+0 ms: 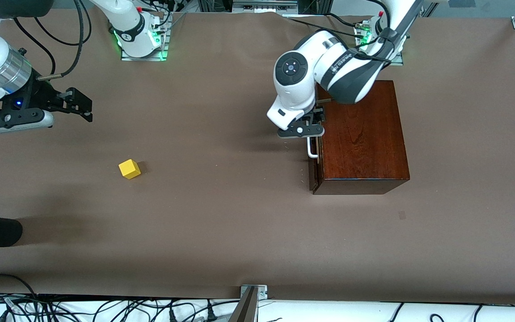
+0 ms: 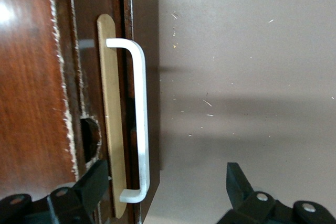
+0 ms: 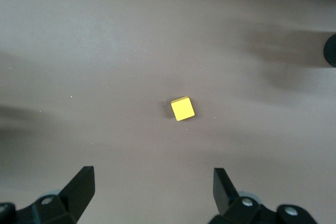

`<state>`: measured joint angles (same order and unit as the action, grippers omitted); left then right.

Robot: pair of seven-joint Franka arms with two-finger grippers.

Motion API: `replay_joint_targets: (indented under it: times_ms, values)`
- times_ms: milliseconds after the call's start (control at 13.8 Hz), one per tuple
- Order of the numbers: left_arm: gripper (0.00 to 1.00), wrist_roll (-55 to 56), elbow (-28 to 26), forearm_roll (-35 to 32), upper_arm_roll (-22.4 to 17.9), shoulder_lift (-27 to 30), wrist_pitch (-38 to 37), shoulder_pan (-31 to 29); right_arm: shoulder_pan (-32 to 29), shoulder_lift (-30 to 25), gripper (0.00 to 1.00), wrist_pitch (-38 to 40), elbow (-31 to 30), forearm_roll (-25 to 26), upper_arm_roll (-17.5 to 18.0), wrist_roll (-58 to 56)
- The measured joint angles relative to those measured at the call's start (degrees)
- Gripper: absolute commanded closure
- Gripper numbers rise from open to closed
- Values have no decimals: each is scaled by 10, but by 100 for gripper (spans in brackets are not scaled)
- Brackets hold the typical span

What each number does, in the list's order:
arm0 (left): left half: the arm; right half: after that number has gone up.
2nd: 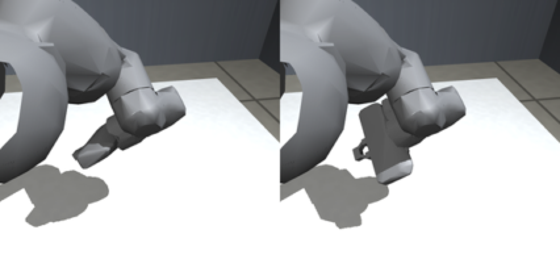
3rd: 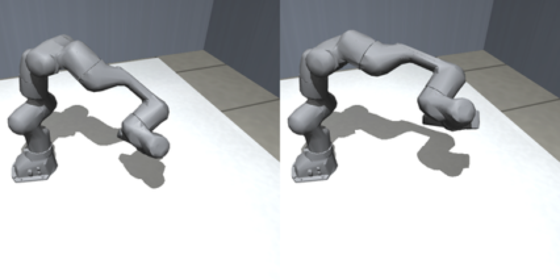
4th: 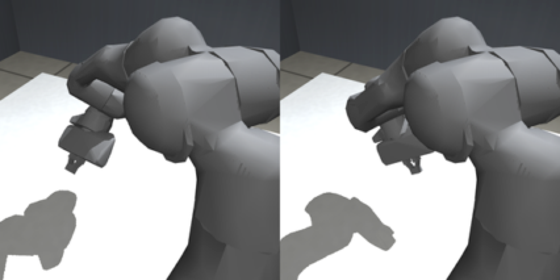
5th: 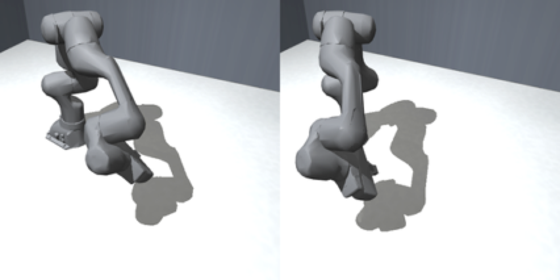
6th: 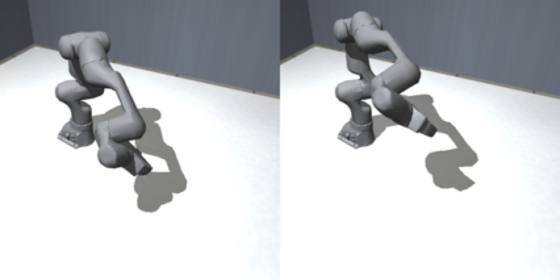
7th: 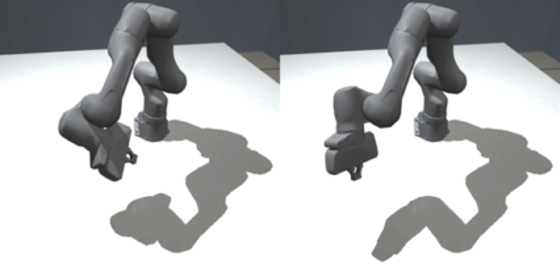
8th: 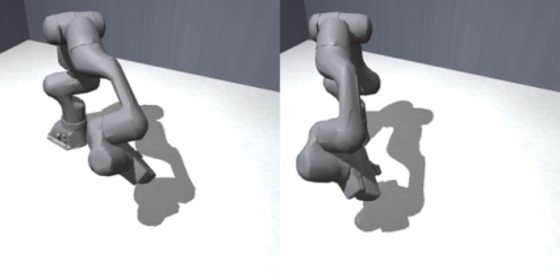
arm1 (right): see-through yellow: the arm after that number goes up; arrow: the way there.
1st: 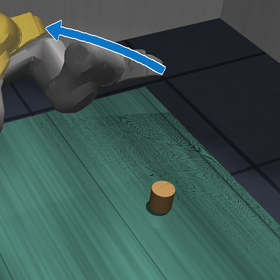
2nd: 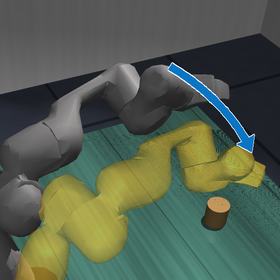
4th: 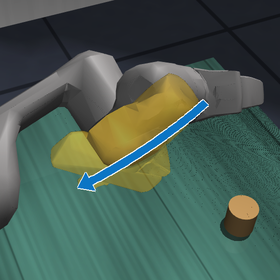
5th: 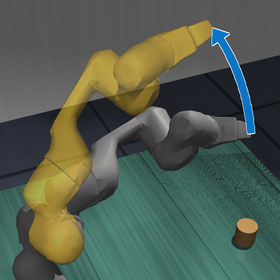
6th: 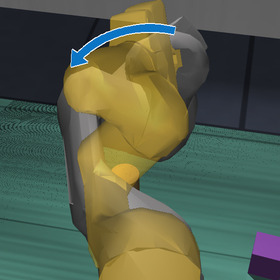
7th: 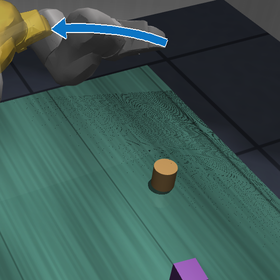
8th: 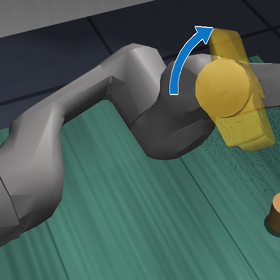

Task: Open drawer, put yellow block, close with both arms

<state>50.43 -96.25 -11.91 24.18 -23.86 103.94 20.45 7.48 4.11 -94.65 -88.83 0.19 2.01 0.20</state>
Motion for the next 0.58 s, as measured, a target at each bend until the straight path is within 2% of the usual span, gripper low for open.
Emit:
replay_joint_targets:
  times_ms: [580]
  values:
    - [0,22,-41,-36,0,-1,43,2,0,0,0,0,0,0,-3,0]
